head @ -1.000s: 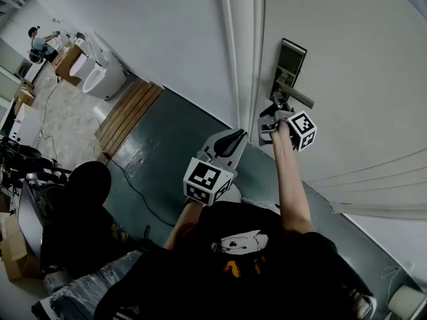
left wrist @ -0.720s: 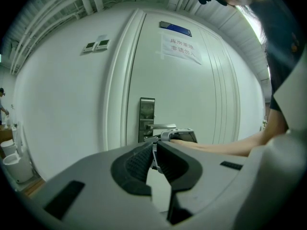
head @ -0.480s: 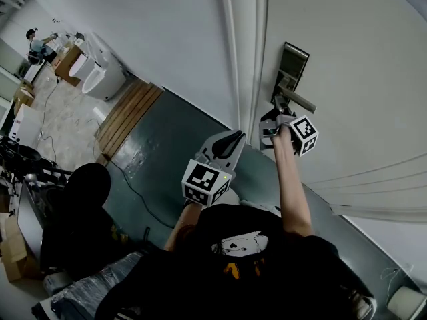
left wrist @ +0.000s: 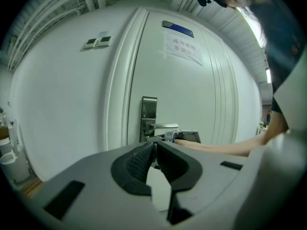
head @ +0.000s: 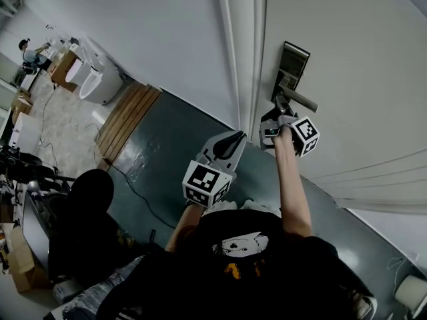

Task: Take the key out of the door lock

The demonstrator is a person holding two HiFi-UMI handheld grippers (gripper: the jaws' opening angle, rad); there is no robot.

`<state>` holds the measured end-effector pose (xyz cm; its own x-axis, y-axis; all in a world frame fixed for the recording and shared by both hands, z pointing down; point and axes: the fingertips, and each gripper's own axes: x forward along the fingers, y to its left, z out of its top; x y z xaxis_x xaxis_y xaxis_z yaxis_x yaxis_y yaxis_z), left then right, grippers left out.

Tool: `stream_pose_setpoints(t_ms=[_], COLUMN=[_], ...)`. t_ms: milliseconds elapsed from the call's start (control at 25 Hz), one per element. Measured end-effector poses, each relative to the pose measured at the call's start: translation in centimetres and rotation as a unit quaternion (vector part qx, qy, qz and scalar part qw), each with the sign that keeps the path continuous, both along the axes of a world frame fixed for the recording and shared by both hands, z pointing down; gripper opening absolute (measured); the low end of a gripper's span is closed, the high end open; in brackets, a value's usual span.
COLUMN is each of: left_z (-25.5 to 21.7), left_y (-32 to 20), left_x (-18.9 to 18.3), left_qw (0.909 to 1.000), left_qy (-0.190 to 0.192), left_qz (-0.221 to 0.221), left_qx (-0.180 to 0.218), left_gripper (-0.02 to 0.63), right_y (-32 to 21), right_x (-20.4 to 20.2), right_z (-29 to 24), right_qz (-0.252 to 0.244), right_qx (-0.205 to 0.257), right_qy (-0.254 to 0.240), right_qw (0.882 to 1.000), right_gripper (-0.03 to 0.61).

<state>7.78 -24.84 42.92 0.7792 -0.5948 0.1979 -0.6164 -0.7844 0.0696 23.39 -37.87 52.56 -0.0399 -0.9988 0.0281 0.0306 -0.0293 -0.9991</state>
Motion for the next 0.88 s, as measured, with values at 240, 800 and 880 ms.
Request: stream_pose_setpoints(t_ms=[240,800,880], left_z=[-0.3,0.0,0.1], left_y=[0.3,3.0,3.3], left_x=[-1.5,-6.6,-6.8], left_qw=[1.0,0.9999,0.9999], left_qy=[0.0,0.006,0.008], left_qz=[0.009,-0.006,-0.006], left_qx=[-0.003,-0.011,-0.014], left_gripper=[0.031,0.031,0.031], right_y=[0.5,7.2,7.8], right_x=[-0.1,-5.3,-5.6], right_z=[0.0,-0.7,-1.2], right_qz=[0.015,-0.045,-0.057], right_qx=[-0.004,0.01,0.014], right_qy=[-0.001,0.05,0.062], right_qw=[1.0,0.998,0.996], right_gripper=[0.021,0.021,0.021])
